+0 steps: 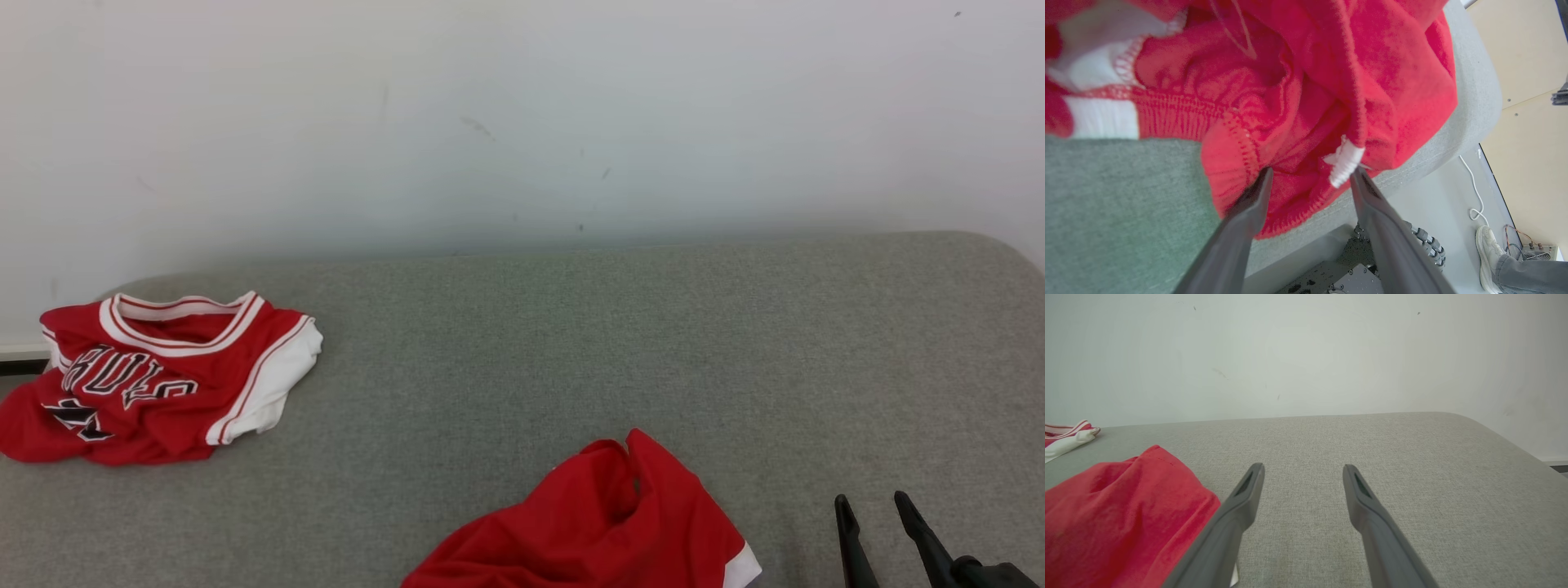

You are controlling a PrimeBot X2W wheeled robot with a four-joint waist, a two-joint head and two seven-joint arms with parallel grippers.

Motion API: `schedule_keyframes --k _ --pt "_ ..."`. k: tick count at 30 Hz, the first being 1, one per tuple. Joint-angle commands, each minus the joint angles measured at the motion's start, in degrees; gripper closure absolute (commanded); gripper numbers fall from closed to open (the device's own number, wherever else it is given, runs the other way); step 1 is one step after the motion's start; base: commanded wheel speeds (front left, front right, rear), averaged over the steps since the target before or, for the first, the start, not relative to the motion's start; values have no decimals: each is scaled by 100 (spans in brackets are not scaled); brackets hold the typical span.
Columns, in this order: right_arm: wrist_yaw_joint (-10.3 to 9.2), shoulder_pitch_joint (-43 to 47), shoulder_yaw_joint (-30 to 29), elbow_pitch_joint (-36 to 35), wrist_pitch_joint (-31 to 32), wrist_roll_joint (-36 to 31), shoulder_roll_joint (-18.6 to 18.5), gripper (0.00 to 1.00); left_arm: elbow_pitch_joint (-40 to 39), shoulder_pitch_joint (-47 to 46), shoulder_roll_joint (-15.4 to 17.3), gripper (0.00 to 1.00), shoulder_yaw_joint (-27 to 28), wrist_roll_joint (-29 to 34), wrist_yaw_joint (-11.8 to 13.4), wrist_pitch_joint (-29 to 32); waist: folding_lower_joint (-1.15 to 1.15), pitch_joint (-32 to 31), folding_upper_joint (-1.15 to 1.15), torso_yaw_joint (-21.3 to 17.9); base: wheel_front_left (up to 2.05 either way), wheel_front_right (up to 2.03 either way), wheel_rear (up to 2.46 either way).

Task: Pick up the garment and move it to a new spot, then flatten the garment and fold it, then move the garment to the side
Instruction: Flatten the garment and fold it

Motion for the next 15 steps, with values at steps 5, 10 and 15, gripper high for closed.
schedule_keyframes --k 5,10,15 --pt "0 80 0 8 5 -53 -40 0 -482 45 233 0 248 -185 160 67 0 -23 0 -9 0 0 0" --pt "0 85 1 1 4 -52 -26 0 -1492 241 816 0 601 -398 374 476 0 -28 0 -49 0 0 0" --pt "0 45 21 -9 5 -48 -9 0 -2432 271 1214 0 1086 -561 735 622 0 -11 0 -126 0 0 0"
